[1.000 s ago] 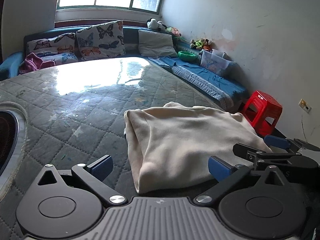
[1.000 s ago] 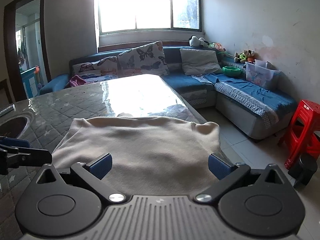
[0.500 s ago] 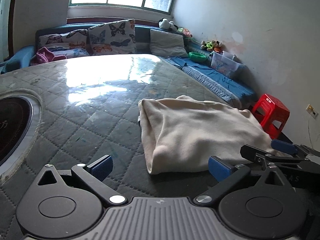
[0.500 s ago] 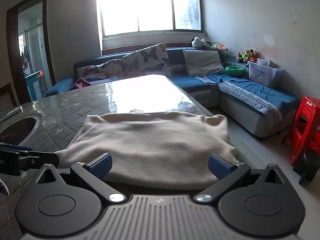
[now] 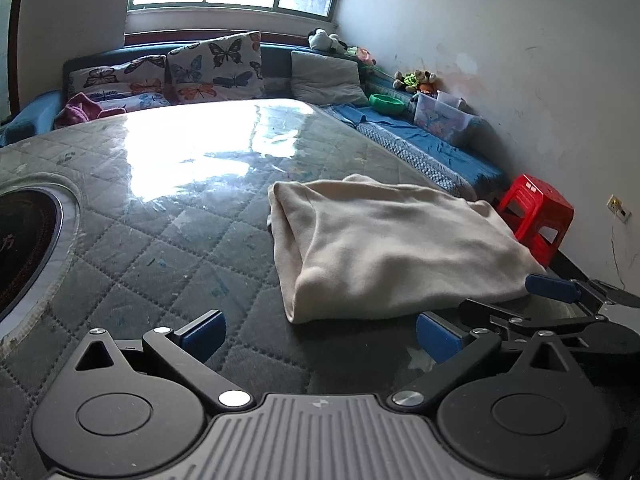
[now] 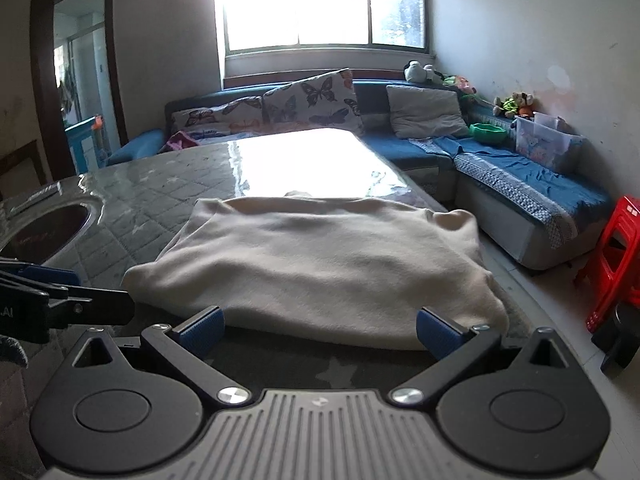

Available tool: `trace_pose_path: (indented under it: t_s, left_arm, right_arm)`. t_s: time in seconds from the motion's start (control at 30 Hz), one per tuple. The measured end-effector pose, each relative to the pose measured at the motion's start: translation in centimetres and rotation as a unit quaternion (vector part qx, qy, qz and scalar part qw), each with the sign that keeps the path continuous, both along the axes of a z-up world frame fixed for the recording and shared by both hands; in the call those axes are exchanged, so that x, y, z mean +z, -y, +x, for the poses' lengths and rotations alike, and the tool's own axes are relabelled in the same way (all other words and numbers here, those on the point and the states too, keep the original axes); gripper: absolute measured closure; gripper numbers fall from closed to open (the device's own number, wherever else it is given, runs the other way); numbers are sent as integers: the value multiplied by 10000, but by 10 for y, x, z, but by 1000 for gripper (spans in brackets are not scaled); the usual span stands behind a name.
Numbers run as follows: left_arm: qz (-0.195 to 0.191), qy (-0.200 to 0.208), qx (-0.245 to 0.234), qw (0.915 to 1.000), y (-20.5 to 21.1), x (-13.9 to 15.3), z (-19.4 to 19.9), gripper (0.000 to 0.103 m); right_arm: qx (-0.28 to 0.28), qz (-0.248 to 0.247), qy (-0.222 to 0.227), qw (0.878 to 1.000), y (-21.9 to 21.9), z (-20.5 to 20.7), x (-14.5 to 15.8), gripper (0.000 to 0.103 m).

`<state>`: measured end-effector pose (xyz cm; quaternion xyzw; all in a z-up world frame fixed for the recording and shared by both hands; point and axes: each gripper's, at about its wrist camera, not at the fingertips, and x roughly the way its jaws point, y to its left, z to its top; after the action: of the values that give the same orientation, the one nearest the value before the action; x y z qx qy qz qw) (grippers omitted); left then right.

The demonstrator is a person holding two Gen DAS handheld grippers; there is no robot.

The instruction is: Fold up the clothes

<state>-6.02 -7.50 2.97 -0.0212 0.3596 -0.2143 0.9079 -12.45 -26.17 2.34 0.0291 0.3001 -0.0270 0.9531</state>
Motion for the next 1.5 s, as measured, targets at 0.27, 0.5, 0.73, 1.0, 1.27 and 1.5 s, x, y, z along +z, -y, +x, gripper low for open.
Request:
trace_pose_path:
  t_s: [0.27, 0.5, 0.73, 1.0, 1.27, 1.5]
  left_arm:
    - [59, -38, 19, 10000, 0, -1, -6, 0]
    - [144, -6, -12, 9999, 5, -1, -13, 0]
    - [194, -11, -10, 9998, 10, -2, -20, 0]
    - [261, -46, -54, 9996, 16, -5, -28, 0]
    - [272, -61, -48, 9996, 18, -4, -31, 0]
    - [268, -59, -56, 9996, 19, -4, -32, 0]
  right_arm:
    - [-5, -173, -50, 9998, -8, -4, -1, 0]
    - [-175, -113, -81, 9998, -6, -9, -2, 0]
    - [-250, 3, -87, 9997, -2, -18, -4, 0]
    - [-259, 74, -100, 9996, -2, -26, -6, 0]
    - [-265, 78, -66, 9996, -2, -32, -4, 0]
    - [-270, 86, -36, 9996, -1, -33, -2, 0]
